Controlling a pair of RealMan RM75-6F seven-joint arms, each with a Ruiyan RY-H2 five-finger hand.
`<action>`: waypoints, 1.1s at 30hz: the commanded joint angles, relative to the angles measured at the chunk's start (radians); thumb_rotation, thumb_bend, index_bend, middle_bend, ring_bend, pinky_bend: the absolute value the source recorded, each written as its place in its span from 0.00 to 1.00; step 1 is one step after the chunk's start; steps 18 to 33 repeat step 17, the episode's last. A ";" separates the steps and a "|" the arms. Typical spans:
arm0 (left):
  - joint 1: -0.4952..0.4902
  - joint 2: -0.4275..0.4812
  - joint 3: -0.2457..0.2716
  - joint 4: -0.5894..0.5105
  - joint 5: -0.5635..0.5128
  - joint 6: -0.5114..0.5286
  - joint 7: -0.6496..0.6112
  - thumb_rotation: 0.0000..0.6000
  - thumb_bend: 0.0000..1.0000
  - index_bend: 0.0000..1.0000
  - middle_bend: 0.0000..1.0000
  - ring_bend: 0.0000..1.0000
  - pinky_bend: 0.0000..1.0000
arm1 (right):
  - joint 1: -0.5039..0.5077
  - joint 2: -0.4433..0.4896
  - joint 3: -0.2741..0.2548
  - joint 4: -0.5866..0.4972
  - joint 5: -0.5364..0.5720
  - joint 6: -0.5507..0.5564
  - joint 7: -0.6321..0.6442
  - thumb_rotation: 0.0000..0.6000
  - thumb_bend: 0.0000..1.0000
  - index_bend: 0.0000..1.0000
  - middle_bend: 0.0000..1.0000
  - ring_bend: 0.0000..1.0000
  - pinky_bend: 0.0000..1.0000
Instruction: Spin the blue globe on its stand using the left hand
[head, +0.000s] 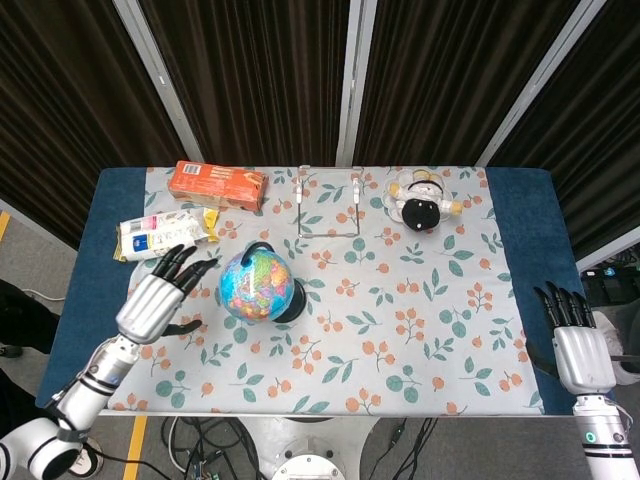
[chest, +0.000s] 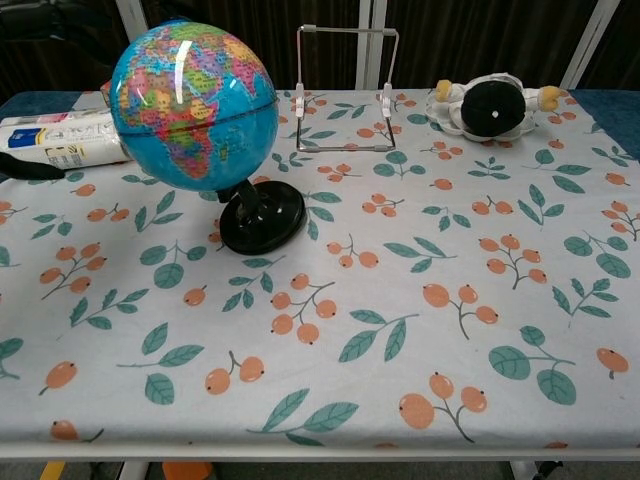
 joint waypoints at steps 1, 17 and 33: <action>0.053 0.022 0.009 0.018 -0.042 0.042 -0.014 1.00 0.11 0.07 0.19 0.00 0.00 | 0.002 0.001 0.002 -0.004 -0.002 0.000 0.000 1.00 0.24 0.00 0.00 0.00 0.00; 0.306 0.084 0.055 0.128 -0.180 0.193 -0.100 1.00 0.11 0.09 0.12 0.00 0.00 | 0.011 -0.008 -0.007 -0.030 -0.022 -0.002 -0.033 1.00 0.24 0.00 0.00 0.00 0.00; 0.306 0.084 0.055 0.128 -0.180 0.193 -0.100 1.00 0.11 0.09 0.12 0.00 0.00 | 0.011 -0.008 -0.007 -0.030 -0.022 -0.002 -0.033 1.00 0.24 0.00 0.00 0.00 0.00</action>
